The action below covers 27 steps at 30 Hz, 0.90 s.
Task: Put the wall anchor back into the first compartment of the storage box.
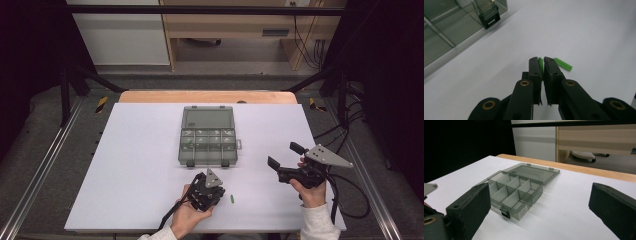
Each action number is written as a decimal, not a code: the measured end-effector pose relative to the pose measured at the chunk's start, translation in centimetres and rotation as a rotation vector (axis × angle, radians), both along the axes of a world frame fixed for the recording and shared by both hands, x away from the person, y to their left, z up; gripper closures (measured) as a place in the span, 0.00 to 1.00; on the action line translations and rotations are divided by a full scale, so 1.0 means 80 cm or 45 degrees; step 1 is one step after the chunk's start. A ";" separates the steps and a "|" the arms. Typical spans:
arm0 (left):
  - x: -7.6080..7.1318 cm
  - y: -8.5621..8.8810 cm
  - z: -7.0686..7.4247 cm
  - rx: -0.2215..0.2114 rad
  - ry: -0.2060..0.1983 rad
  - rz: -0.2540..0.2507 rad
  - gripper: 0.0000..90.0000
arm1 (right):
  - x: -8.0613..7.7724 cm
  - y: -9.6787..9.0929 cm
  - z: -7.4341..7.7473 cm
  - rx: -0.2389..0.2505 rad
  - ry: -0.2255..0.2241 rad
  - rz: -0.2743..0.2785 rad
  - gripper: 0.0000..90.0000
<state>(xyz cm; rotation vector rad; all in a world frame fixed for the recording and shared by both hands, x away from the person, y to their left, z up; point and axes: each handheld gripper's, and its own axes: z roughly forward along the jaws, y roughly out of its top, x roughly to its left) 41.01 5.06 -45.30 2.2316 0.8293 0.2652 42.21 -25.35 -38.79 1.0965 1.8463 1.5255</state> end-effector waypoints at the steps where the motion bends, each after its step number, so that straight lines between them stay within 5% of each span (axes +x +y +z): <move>1: 0.000 0.004 0.005 -0.008 -0.009 0.003 0.93 | 0.000 -0.001 0.000 -0.005 -0.004 0.002 0.05; 18: 0.018 0.051 0.048 -0.110 -0.075 0.072 0.93 | 0.001 0.000 -0.001 0.006 -0.003 -0.004 0.05; 27: 0.034 0.072 0.064 -0.118 -0.115 0.123 0.93 | 0.001 0.000 -0.002 0.001 0.004 -0.005 0.05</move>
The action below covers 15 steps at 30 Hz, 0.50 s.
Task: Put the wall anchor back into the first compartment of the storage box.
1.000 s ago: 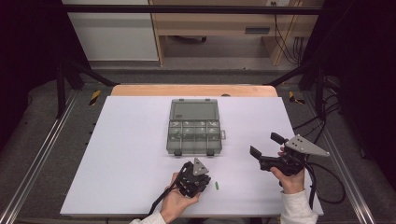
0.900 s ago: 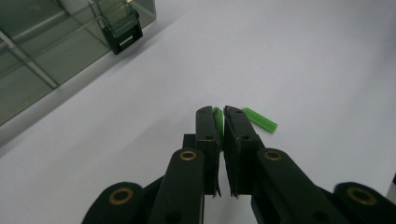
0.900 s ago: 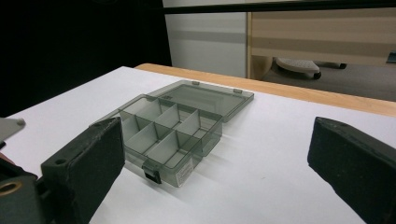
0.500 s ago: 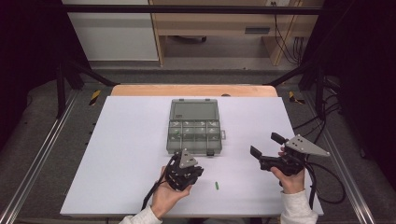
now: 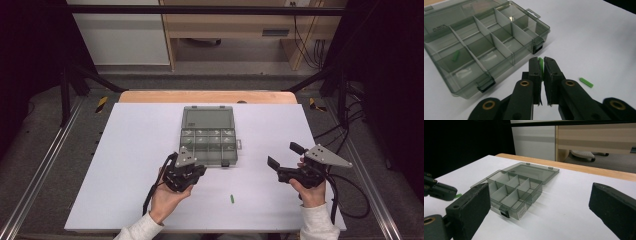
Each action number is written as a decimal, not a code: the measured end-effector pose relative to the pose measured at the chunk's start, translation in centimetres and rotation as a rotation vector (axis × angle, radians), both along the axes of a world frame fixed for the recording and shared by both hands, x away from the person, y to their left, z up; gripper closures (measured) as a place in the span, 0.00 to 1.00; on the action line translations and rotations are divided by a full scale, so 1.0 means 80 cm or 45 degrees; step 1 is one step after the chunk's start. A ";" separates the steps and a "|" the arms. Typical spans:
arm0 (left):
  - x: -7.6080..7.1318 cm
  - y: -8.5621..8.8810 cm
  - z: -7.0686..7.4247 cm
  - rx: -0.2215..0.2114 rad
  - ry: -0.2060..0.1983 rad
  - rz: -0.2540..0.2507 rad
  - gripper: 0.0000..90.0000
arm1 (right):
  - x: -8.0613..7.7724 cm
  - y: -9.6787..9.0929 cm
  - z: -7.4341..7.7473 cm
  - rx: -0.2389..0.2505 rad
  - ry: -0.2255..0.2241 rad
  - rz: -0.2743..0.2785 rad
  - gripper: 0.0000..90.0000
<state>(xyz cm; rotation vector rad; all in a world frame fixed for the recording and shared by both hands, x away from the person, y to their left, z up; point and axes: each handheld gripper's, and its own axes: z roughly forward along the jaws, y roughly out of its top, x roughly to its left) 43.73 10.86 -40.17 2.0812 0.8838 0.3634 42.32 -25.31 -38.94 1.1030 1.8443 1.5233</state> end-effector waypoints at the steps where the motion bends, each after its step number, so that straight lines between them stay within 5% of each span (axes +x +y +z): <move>1: 0.002 0.002 0.002 -0.004 -0.001 0.008 0.93 | 0.000 0.000 0.000 0.001 0.001 0.001 0.05; 15: 0.037 0.032 0.038 -0.039 -0.102 0.070 0.93 | 0.000 -0.001 0.000 -0.004 0.004 -0.005 0.04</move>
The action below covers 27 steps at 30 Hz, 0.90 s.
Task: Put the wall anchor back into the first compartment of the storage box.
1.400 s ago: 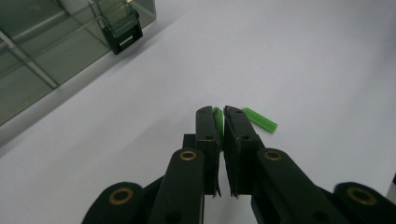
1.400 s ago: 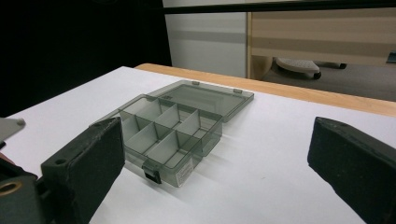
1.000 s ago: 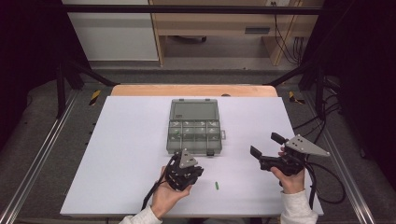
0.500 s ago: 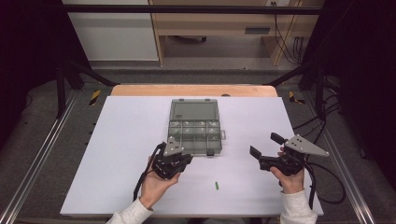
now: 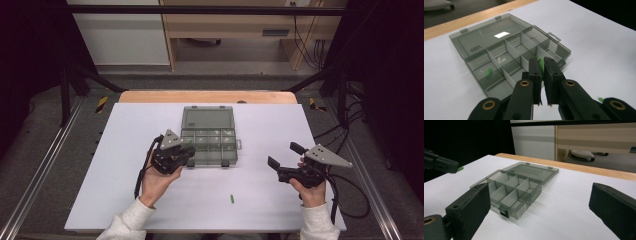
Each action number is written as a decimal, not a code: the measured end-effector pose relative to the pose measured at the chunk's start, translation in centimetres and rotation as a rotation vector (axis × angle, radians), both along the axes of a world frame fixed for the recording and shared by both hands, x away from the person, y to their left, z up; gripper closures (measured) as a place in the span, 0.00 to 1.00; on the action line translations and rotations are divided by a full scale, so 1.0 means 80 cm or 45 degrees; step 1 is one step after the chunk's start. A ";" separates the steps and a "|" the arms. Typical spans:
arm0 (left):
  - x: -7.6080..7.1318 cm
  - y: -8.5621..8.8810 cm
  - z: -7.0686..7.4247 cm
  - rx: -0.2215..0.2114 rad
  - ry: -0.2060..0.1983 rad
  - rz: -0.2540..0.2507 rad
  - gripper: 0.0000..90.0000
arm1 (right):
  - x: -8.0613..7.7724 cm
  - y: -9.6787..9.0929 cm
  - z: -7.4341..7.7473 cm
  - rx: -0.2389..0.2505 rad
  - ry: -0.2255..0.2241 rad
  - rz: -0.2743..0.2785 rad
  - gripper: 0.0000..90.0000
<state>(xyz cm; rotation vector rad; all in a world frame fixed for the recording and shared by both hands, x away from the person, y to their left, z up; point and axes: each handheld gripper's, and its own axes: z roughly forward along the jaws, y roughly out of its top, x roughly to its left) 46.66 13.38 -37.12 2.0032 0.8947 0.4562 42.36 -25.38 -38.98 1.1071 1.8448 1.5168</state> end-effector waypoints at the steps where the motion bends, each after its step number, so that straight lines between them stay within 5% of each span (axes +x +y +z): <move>1: 0.003 0.001 0.001 0.005 -0.003 0.003 0.93 | 0.000 0.000 0.000 0.002 -0.001 0.002 0.04; 11: 0.041 0.004 -0.001 0.055 -0.014 0.052 0.93 | 0.000 0.000 -0.001 0.003 0.003 0.002 0.04; 27: 0.091 0.018 -0.023 0.048 0.018 0.130 0.93 | 0.002 -0.001 -0.001 0.001 -0.003 0.008 0.04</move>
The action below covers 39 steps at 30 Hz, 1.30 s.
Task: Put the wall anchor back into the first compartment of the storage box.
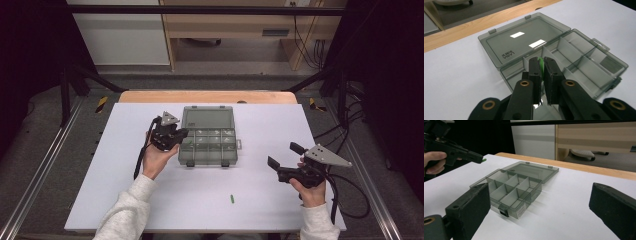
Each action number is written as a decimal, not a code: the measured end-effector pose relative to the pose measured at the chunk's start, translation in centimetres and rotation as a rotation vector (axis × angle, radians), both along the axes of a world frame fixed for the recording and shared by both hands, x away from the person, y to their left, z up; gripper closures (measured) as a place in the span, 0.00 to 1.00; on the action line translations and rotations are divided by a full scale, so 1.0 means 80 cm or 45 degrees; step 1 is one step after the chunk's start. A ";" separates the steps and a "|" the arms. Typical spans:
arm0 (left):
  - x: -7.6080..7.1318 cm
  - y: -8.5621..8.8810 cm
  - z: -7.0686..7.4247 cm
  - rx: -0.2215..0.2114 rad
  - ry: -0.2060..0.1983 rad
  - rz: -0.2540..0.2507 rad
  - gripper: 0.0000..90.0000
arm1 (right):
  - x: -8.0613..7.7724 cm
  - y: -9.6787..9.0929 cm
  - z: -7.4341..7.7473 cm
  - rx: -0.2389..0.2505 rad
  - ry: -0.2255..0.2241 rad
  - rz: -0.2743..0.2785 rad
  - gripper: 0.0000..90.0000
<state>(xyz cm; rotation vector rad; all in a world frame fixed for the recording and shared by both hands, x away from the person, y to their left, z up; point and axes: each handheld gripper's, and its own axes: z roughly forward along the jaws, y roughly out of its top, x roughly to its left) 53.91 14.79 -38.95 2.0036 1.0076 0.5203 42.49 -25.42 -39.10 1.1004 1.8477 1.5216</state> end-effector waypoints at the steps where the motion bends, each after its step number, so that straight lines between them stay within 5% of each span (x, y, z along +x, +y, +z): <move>1: 0.005 0.001 -0.003 0.000 0.005 0.012 0.93 | 0.000 0.000 0.000 0.000 -0.001 -0.001 0.04; 12: 0.029 -0.002 -0.029 0.008 0.042 0.024 0.93 | 0.000 0.000 0.000 -0.005 0.003 0.001 0.04; 22: 0.041 -0.009 -0.051 0.095 0.092 0.037 0.93 | 0.000 0.000 0.000 -0.004 0.002 0.002 0.04; 31: 0.045 -0.017 -0.063 0.164 0.128 0.039 0.93 | -0.001 0.000 0.001 0.004 0.006 0.000 0.04; 39: 0.043 -0.018 -0.062 0.151 0.149 0.048 0.87 | 0.000 0.001 0.000 0.001 0.003 0.000 0.04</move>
